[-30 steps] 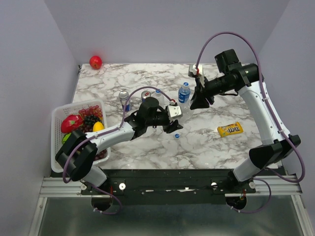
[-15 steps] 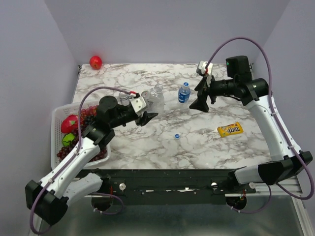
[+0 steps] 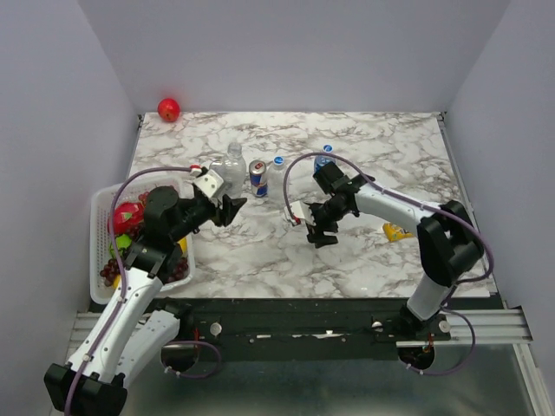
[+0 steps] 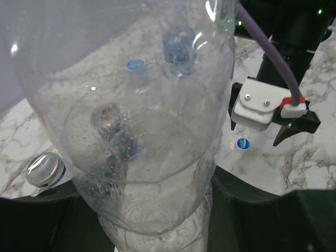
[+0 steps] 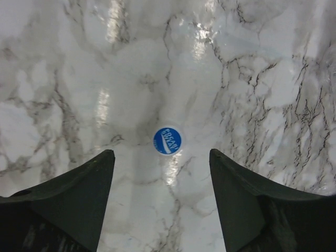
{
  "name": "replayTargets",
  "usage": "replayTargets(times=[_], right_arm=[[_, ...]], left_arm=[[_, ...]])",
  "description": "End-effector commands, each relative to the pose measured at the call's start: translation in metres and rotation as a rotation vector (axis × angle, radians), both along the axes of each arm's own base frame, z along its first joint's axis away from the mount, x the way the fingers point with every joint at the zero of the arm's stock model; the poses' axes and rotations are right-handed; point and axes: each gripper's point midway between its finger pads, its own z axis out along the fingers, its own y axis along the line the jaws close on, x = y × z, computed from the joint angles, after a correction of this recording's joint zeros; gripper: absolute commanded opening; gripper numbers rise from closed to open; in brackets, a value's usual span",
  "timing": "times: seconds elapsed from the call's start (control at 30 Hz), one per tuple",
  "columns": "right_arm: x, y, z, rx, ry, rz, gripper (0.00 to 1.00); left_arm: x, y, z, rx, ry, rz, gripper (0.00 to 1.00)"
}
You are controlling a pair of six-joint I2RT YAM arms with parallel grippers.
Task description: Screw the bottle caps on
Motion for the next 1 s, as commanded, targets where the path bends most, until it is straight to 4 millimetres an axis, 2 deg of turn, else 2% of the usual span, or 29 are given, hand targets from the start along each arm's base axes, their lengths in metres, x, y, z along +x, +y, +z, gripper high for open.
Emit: replayTargets(times=[0.0,0.1,0.17,0.37,0.53,0.77,0.97], right_arm=[[0.044,0.006,-0.018,-0.050,-0.159,0.061,0.75],[0.043,0.002,-0.035,-0.107,-0.123,0.065,0.66],[0.037,-0.001,-0.038,-0.123,-0.097,0.096,0.63],[0.015,-0.007,-0.050,-0.141,-0.092,0.168,0.64],[0.010,0.001,-0.049,-0.129,-0.084,0.166,0.63],[0.008,0.003,-0.055,-0.149,-0.074,0.162,0.50],[0.005,0.004,-0.054,-0.135,-0.076,0.180,0.53]], left_arm=[[0.008,0.019,0.005,-0.061,0.020,0.081,0.00],[0.011,0.027,0.007,-0.044,0.006,0.107,0.00],[0.010,0.031,0.007,-0.036,0.000,0.120,0.00],[0.007,0.036,0.000,-0.011,0.002,0.127,0.00],[0.006,0.033,-0.005,-0.023,0.013,0.110,0.00],[0.006,0.033,-0.006,-0.035,0.020,0.109,0.00],[0.007,0.033,-0.011,-0.034,0.032,0.104,0.00]])
